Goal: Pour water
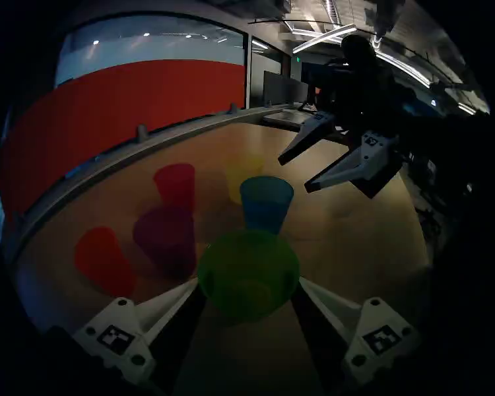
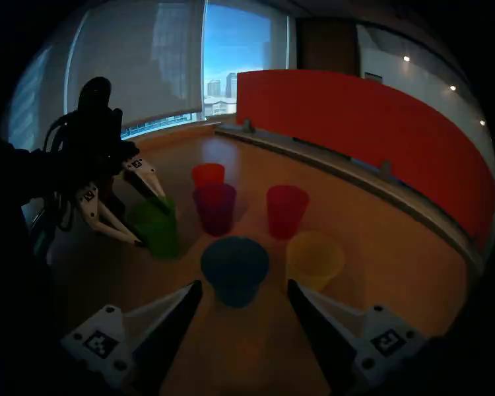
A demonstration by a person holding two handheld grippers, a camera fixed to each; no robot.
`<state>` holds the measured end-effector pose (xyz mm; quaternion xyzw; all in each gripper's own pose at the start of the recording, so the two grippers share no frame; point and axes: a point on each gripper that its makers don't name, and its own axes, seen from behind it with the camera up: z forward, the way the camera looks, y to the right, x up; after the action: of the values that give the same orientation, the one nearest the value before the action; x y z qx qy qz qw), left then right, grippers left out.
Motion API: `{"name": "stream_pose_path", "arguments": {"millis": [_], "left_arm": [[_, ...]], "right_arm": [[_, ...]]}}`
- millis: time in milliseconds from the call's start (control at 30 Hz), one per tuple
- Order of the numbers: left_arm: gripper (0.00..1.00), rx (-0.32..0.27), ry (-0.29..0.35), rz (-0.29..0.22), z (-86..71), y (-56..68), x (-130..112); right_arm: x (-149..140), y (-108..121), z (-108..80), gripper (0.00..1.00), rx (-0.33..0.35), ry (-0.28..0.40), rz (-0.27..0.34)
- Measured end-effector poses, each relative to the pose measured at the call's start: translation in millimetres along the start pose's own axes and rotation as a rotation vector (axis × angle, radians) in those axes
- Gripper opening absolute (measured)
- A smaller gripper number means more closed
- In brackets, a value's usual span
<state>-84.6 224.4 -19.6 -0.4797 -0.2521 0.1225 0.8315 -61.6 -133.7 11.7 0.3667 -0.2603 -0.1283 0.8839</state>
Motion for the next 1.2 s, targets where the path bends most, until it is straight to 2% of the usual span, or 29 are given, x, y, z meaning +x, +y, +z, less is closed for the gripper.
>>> {"name": "stream_pose_path", "arguments": {"millis": [300, 700, 1200], "left_arm": [[0.83, 0.039, 0.047, 0.002, -17.8, -8.1, 14.9], [0.83, 0.093, 0.127, -0.035, -43.3, -23.6, 38.4], [0.83, 0.133, 0.131, -0.034, -65.4, -31.5, 38.2]], "right_arm": [[-0.5, -4.1, 4.9, 0.99, 0.004, -0.003, -0.002], [-3.2, -8.6, 16.7, 1.0, 0.008, -0.016, -0.021], [-6.5, -7.5, 47.4, 1.0, 0.008, -0.026, -0.026]]}}
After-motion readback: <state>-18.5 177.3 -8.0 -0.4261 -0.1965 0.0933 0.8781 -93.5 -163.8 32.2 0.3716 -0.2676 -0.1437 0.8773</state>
